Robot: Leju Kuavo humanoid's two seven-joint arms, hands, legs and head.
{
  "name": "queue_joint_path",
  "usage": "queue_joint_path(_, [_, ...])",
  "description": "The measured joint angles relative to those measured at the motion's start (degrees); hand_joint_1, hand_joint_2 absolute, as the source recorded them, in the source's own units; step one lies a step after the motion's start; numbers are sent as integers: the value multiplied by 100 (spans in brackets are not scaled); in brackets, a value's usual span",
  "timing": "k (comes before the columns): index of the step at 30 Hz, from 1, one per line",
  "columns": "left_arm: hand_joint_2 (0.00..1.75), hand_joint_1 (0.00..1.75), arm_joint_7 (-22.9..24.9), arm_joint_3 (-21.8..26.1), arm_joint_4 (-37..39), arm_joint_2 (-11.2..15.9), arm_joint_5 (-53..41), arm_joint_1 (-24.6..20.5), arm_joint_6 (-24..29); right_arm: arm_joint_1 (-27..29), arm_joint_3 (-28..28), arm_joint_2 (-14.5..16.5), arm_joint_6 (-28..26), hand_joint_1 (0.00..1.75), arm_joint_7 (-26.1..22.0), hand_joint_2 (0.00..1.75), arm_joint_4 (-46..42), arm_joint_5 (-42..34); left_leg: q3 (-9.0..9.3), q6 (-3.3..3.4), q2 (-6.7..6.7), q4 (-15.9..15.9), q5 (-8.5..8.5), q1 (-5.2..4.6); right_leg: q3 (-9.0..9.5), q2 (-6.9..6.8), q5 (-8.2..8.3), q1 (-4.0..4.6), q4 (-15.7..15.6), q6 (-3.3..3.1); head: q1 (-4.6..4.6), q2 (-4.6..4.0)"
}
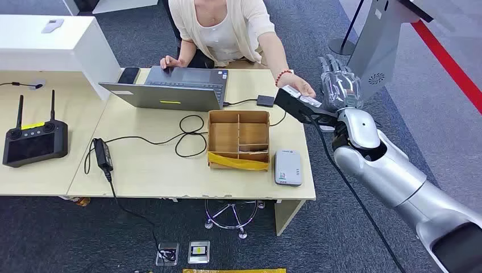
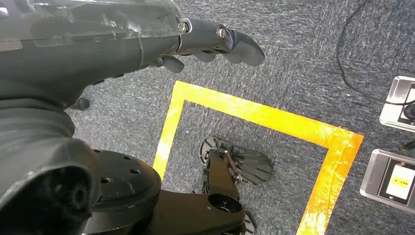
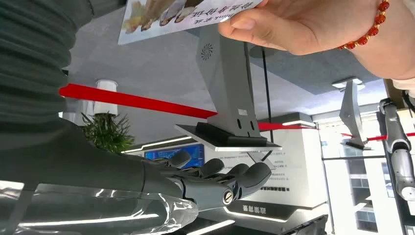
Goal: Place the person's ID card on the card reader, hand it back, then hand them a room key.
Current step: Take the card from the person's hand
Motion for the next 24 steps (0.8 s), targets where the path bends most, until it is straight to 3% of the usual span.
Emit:
queue_joint_path(15, [0, 0, 2, 0, 0, -15, -83, -22, -7, -32, -2, 2, -133, 0, 41, 175, 176, 99, 86, -5, 0, 1, 10, 2, -7, -1, 7, 1, 4, -3, 1, 0])
queue_joint_path(16, [0, 0, 2, 1, 0, -15, -80, -23, -5, -43, -3, 2, -147, 24, 30, 175, 193, 105, 87, -6, 0, 2, 11, 2, -7, -1, 7, 1, 4, -3, 1, 0])
queue_joint_path(19, [0, 0, 2, 9, 0, -15, -68, -25, 13, -98, -4, 16, -185, 155, -64, 175, 279, 138, 87, -6, 0, 1, 11, 2, -6, -1, 8, 1, 4, -4, 1, 0])
queue_joint_path(20, [0, 0, 2, 17, 0, -16, -63, -25, 20, -121, -4, 31, -195, 175, -110, 175, 323, 154, 87, -6, 0, 1, 11, 2, -6, -1, 8, 1, 4, -4, 1, 0])
queue_joint_path(24, [0, 0, 2, 75, 0, -17, -22, -25, 48, -206, -2, 132, -225, 175, -262, 175, 530, 183, 88, -10, 0, 1, 14, 4, -5, -1, 9, 3, 4, -5, 0, 0])
